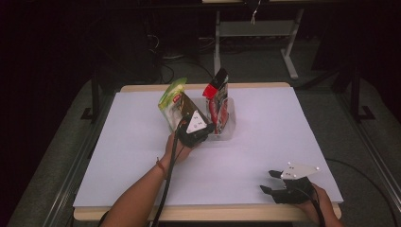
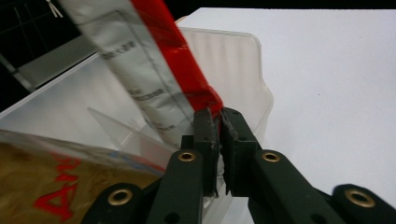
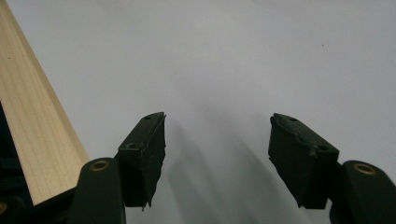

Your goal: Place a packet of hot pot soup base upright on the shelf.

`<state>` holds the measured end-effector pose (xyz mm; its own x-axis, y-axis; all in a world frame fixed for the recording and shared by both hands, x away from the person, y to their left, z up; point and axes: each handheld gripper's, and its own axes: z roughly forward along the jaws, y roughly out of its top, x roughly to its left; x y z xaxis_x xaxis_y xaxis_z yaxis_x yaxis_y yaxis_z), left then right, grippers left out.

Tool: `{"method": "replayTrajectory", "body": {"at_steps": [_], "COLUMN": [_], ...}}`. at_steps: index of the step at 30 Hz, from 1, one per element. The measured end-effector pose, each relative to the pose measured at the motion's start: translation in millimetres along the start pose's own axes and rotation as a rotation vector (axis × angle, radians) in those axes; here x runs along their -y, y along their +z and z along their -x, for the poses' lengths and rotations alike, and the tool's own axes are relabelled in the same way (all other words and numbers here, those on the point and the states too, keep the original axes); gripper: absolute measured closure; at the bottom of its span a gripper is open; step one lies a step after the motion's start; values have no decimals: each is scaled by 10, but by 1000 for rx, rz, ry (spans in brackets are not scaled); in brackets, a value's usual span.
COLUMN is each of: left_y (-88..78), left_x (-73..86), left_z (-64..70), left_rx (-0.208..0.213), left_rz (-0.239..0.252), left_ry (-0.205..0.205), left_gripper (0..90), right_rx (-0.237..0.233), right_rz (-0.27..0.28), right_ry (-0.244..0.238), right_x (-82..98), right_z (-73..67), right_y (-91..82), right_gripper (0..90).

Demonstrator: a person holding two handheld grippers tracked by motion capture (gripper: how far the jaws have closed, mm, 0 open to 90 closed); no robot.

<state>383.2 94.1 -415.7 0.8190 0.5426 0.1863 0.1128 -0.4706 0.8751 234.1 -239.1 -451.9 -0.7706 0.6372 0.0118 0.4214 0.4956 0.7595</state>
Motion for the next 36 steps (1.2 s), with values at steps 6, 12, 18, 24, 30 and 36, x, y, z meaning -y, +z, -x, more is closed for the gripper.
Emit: {"method": "replayTrajectory", "body": {"at_steps": [6,12,18,24,30,36], "left_y": [-34,-80,-144,-212,-274,-312], "left_x": [12,-6,-22,-22,-19,-26], "left_z": [-34,-24,-9,-17,-40,-49], "left_rx": [0,8,26,45,48,49], "left_rz": [4,17,25,28,22,15], "left_ry": [-2,3,14,29,28,33], "left_gripper": [829,814,802,771,755,690], "right_rx": [-2,5,25,46,75,89], "right_rz": [3,15,30,44,45,52], "right_ry": [-9,-8,-25,-49,-71,-82], "right_x": [-16,-27,-58,-86,-106,-135], "right_z": [-8,0,-8,-25,-24,-30], "right_y": [10,-1,-20,-30,-42,-54], "right_gripper": [357,358,361,360,364,365]}}
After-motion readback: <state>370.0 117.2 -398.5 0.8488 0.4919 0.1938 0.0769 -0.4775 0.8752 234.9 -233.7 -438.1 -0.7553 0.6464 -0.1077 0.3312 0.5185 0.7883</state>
